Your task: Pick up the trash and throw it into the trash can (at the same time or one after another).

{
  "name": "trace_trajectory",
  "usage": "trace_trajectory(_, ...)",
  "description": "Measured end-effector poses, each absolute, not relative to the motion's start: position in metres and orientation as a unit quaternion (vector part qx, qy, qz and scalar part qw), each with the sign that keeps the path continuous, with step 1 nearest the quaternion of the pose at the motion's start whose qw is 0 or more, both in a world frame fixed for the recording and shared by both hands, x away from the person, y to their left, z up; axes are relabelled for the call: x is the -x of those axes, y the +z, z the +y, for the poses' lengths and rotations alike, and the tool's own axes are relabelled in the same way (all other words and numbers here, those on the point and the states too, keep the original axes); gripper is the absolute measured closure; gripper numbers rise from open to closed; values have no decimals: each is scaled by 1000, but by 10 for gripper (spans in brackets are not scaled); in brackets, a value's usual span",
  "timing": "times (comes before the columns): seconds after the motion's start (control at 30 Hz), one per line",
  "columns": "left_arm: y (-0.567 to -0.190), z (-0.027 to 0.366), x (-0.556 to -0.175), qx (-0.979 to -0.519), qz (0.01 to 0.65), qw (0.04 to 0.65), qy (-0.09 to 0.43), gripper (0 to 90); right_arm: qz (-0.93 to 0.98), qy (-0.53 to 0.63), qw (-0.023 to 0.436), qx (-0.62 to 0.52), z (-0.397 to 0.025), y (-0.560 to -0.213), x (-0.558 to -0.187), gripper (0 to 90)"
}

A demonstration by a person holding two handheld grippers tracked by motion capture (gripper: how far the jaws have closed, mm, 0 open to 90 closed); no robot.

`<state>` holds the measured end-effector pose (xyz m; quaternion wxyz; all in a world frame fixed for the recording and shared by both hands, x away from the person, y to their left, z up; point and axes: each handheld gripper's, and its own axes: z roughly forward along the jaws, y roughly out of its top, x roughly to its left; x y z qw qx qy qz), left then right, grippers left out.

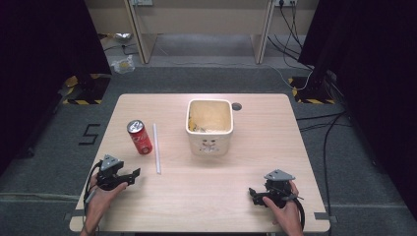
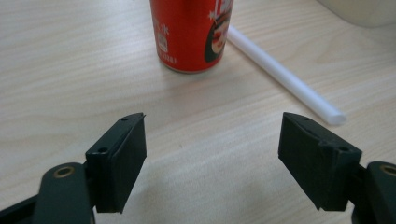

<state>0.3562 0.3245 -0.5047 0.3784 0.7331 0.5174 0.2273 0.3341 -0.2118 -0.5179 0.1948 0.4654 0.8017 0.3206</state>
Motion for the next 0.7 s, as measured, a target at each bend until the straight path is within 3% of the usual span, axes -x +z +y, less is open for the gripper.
trace_trajectory(0.7, -484, 317, -387, -719, 520, 391, 246, 220, 802, 321, 194, -465, -212, -518, -334, 2)
